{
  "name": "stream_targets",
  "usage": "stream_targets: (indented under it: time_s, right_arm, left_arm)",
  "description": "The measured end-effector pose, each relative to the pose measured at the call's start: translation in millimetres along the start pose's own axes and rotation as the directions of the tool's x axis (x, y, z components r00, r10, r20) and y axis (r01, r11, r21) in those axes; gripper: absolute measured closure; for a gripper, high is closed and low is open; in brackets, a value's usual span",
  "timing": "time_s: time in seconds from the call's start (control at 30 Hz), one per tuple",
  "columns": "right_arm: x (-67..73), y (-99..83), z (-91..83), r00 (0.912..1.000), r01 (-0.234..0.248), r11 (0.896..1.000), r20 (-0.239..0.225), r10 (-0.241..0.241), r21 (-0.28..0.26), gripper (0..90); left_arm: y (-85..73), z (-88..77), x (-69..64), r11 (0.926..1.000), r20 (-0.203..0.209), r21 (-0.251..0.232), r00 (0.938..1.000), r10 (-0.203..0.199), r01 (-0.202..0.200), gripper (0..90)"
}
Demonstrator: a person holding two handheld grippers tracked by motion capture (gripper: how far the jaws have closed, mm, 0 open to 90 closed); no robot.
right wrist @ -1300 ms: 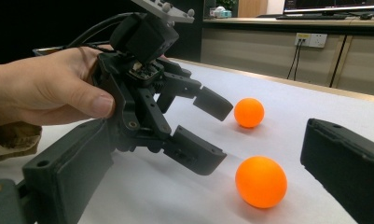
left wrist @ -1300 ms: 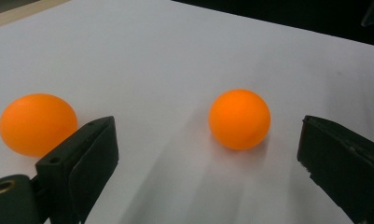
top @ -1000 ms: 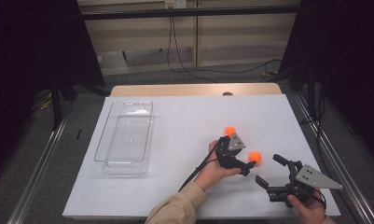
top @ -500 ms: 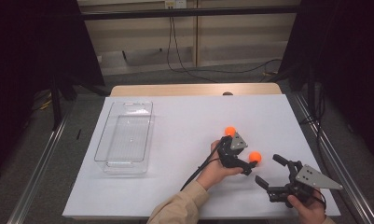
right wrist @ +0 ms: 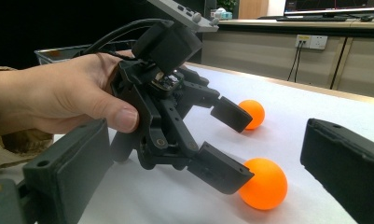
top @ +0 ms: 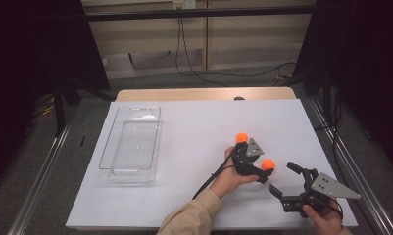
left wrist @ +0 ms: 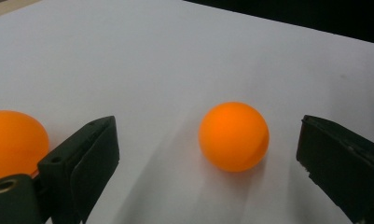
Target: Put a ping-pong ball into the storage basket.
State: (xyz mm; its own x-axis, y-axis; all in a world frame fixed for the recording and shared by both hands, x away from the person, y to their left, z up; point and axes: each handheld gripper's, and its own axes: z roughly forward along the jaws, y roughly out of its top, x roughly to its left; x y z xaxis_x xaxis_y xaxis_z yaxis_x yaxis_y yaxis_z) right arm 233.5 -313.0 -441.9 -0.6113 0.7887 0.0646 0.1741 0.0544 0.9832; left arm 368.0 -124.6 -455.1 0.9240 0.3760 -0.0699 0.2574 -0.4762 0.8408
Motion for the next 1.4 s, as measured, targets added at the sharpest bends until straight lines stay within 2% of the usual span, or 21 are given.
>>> stream_targets:
  time_s: [0.33, 0.4, 0.63, 0.83, 1.23, 1.4]
  right_arm:
    - [0.5, -0.1, 0.2, 1.0, 0.0, 1.0, -0.003, 0.0, 0.0, 1.5]
    - [0.6, 0.0, 0.2, 1.0, 0.001, 1.0, -0.002, -0.001, 0.0, 1.5]
    - [0.5, 0.0, 0.1, 1.0, 0.001, 1.0, -0.003, -0.001, 0.0, 1.5]
    - [0.5, -0.1, 0.2, 1.0, 0.004, 1.0, -0.004, -0.004, 0.0, 1.5]
    - [0.6, -0.2, 0.1, 1.0, 0.005, 1.0, -0.005, -0.005, 0.001, 1.5]
    - [0.5, 0.0, -0.2, 1.0, 0.004, 1.0, -0.005, -0.004, 0.001, 1.5]
  left_arm:
    - [0.5, 5.2, -0.3, 0.9999, 0.018, 0.007, 0.9997, -0.015, 0.015, 10.5]
    - [0.4, 5.9, 1.1, 0.9998, 0.024, 0.007, 0.9995, -0.021, 0.021, 13.7]
    - [0.6, 9.1, -0.2, 0.9995, 0.044, 0.031, 0.999, -0.011, 0.01, 19.1]
    - [2.5, 12.2, -1.0, 0.9984, 0.041, 0.052, 0.9989, -0.024, 0.022, 23.8]
    - [5.6, 20.2, -3.1, 0.9965, 0.052, 0.083, 0.9986, 0.0, -0.004, 29.7]
    - [7.0, 22.1, -3.1, 0.9953, 0.057, 0.096, 0.9984, 0.002, -0.007, 36.4]
